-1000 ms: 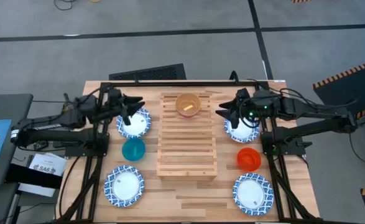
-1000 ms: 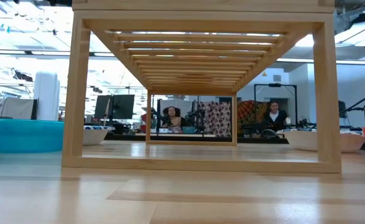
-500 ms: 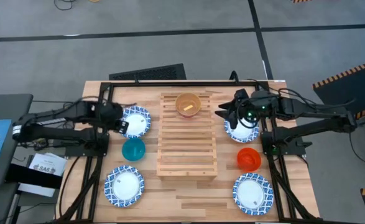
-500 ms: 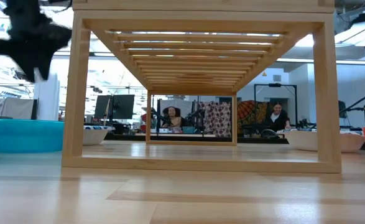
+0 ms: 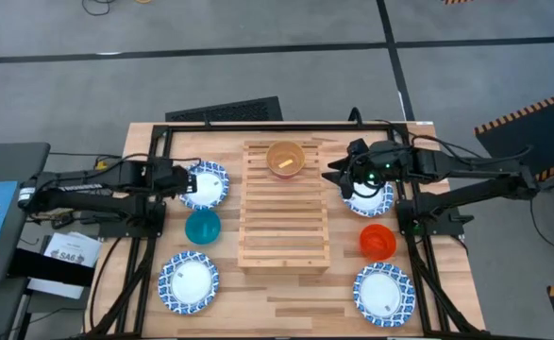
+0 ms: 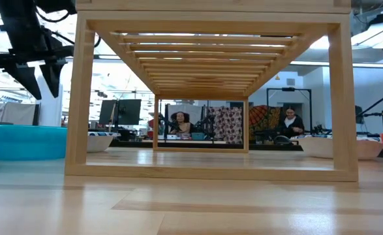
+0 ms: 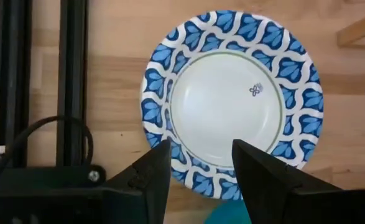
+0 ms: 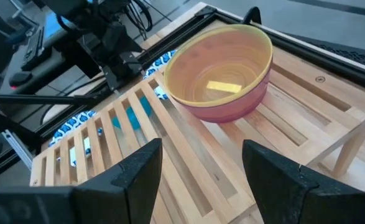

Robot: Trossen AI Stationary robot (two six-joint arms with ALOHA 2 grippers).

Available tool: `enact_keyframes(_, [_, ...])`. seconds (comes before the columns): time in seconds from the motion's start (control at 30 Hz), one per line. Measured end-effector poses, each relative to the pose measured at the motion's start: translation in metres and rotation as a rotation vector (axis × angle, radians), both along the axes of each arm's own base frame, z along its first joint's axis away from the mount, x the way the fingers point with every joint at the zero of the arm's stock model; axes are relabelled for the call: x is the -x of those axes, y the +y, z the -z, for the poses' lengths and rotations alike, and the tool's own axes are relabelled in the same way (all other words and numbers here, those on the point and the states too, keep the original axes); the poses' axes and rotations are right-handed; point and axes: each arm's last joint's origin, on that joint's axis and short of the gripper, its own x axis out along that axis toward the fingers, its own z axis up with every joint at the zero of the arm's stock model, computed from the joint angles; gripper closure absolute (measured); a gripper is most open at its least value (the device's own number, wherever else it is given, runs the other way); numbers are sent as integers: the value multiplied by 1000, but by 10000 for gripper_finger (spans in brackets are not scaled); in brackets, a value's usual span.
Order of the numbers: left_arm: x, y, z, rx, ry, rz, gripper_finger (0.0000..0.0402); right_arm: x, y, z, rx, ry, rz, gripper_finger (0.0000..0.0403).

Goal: Place and stack bowls onto a shelf
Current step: Put the top left white patterned bowl on the shelf

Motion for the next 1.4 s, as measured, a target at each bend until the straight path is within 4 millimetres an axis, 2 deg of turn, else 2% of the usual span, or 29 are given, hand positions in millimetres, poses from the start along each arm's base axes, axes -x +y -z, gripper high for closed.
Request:
enact_keyframes(0.13, [-9, 18, 4, 54, 20, 58, 247, 1, 0, 0, 2, 0, 0, 154])
enact_keyframes(0.27, [-17, 46, 13, 93, 82, 122, 247, 1, 0, -1, 6, -2, -3, 154])
enact_keyframes(0.43, [-13, 83, 30, 157, 179, 147, 247, 0, 0, 0, 7, 3, -4, 154])
enact_keyframes(0.63, [-2, 111, 48, 219, 293, 156, 247, 0, 0, 0, 6, 2, -6, 154])
enact_keyframes(0.83, [-4, 124, 59, 243, 297, 238, 247, 0, 0, 0, 6, 2, -6, 154])
enact_keyframes(1.17, [-8, 131, 73, 286, 338, 296, 250, 0, 0, 0, 6, 2, -6, 154])
enact_keyframes(1.27, [-8, 130, 73, 289, 332, 319, 272, 0, 0, 0, 5, 2, -6, 154])
enact_keyframes(1.4, [-7, 129, 68, 264, 318, 346, 342, 0, 0, 0, 5, 2, -6, 154])
